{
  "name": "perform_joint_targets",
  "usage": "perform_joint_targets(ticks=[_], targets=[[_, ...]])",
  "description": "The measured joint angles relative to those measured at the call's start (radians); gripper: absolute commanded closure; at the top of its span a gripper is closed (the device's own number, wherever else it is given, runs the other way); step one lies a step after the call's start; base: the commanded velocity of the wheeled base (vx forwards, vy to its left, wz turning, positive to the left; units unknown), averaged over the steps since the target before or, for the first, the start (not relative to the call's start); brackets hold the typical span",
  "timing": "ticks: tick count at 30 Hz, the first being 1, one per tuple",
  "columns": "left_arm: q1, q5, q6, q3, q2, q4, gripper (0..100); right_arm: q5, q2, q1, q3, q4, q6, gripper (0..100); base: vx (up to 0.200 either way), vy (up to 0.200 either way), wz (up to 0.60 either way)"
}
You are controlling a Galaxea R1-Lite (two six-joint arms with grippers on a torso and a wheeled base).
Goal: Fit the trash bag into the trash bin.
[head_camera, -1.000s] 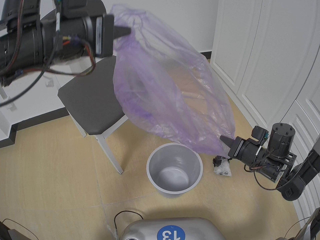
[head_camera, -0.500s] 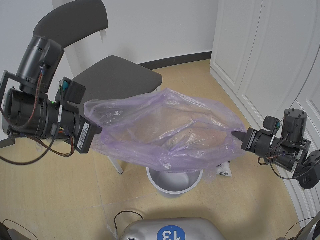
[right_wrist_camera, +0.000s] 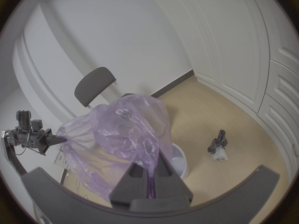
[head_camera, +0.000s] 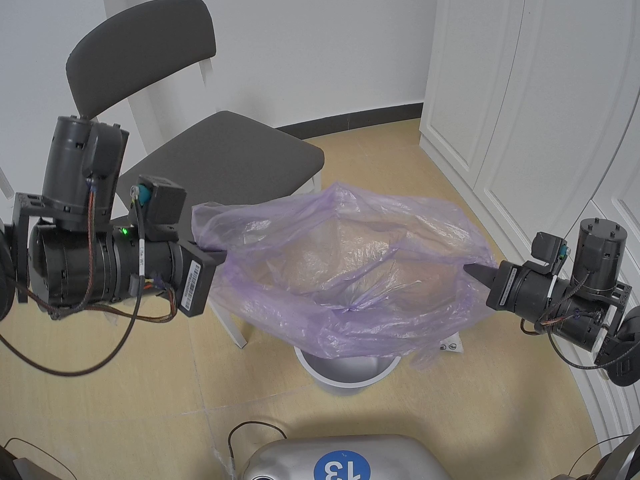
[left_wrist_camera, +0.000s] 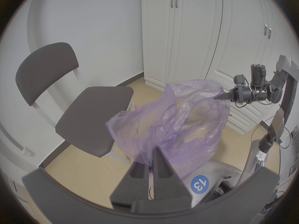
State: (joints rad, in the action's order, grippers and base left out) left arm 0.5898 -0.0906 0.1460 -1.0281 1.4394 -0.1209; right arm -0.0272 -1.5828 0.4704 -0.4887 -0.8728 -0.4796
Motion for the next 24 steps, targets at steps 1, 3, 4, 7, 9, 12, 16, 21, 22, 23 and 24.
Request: perform_joint_targets(ticks=[1,3,4,7,9,12,16,21,22,23,24], targets=[[0.0,0.001,-0.001,0.011,-0.003,0.004,100,0.001,0.004,0.013,0.004,0.001,0.001,100,0.0,0.0,0.0],[0.0,0.002,-0.004,0.03,-0.009,0.012,100,0.003,0.011,0.04,0.013,0.006,0.002,100,0.0,0.0,0.0],[0.001,0.003,-0.004,0.039,-0.013,0.014,100,0.003,0.014,0.052,0.016,0.007,0.002,100,0.0,0.0,0.0],[0.009,0.006,-0.001,0.043,-0.023,0.021,100,0.0,0.019,0.086,0.016,0.011,0.007,100,0.0,0.0,0.0],[0.019,0.012,-0.002,0.034,-0.026,0.021,100,-0.003,0.02,0.098,0.004,0.016,0.026,100,0.0,0.0,0.0],[0.046,0.021,-0.007,0.011,-0.017,0.022,100,-0.006,0.013,0.107,-0.031,0.046,0.088,100,0.0,0.0,0.0],[0.104,0.027,-0.03,-0.011,0.018,0.043,100,-0.009,-0.023,0.138,-0.087,0.078,0.112,100,0.0,0.0,0.0],[0.15,0.029,-0.104,-0.022,0.084,0.144,100,-0.01,-0.086,0.181,-0.119,0.056,0.119,100,0.0,0.0,0.0],[0.155,0.03,-0.118,-0.022,0.099,0.168,100,-0.01,-0.099,0.185,-0.121,0.035,0.117,100,0.0,0.0,0.0],[0.158,0.03,-0.132,-0.022,0.111,0.185,100,-0.013,-0.108,0.187,-0.123,0.013,0.115,100,0.0,0.0,0.0],[0.162,0.034,-0.152,-0.021,0.127,0.21,100,-0.021,-0.121,0.184,-0.124,-0.015,0.112,100,0.0,0.0,0.0]])
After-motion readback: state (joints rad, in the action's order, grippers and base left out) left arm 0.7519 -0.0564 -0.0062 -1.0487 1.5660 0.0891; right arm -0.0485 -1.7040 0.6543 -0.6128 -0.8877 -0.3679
